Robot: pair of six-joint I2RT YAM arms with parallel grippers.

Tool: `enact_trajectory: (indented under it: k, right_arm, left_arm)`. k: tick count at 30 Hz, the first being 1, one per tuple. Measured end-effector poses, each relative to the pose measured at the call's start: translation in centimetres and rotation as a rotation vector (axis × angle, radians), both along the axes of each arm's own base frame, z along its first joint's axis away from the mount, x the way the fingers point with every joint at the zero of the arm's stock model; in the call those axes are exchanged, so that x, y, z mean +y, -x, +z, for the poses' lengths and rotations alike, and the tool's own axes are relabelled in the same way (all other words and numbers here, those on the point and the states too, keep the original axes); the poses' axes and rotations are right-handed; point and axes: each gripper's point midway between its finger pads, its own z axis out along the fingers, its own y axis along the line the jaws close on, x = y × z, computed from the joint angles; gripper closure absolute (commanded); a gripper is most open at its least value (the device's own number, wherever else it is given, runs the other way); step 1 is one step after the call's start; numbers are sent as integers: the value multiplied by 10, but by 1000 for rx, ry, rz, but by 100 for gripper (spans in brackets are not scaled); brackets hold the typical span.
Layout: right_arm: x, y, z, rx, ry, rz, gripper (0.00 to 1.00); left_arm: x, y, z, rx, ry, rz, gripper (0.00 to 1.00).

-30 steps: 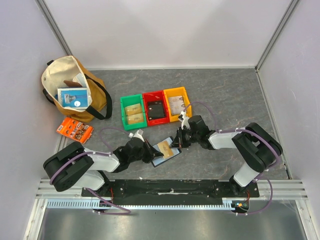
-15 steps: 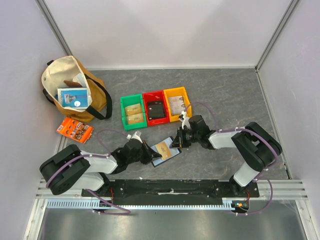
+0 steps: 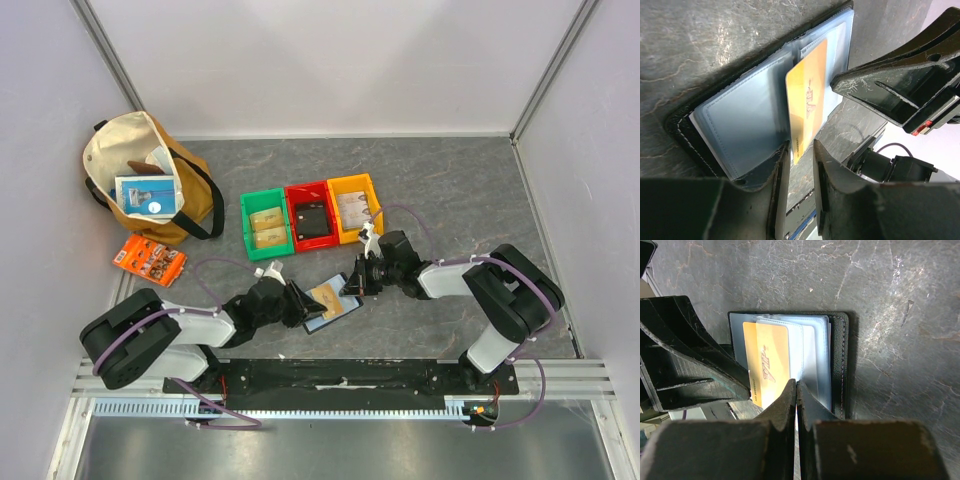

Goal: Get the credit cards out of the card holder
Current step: Remove the credit card from the card holder.

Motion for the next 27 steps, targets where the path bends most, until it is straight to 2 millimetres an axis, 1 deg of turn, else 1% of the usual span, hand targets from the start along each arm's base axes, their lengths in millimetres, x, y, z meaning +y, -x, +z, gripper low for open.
enact_trajectory:
  k: [6,8,9,10,11,13,15,24,27]
  right_arm:
    - [0,0,0,2,-4,-4,97]
    - [0,0,0,2,-4,-4,97]
    - [0,0,0,1,-5,-4,97]
    - [0,0,0,0,-6,-4,96]
    - [0,0,0,0,-6,-4,97]
    - [0,0,0,0,-6,-4,97]
    - [0,1,0,2,-8,-1,96]
    - [0,1,0,6,-7,0,97]
    - [-2,1,-1,10,-5,-3,97]
  left_arm:
    - [-7,-6,-1,3,-2,-2,67]
    - [-10,-8,-2,3,-2,-2,74]
    - [-10,-9,-2,5,-1,-1,86]
    - [-10,-9,-5,11,-3,2,91]
    - [-10,-9,-4,13,-1,5,94]
    - [-9,-8,-5,15,0,9,98]
    - [-8,-8,-1,3,13,12,98]
    - [13,-1,8,-25,1,52,98]
    - [15,0,7,-20,-10,54,95]
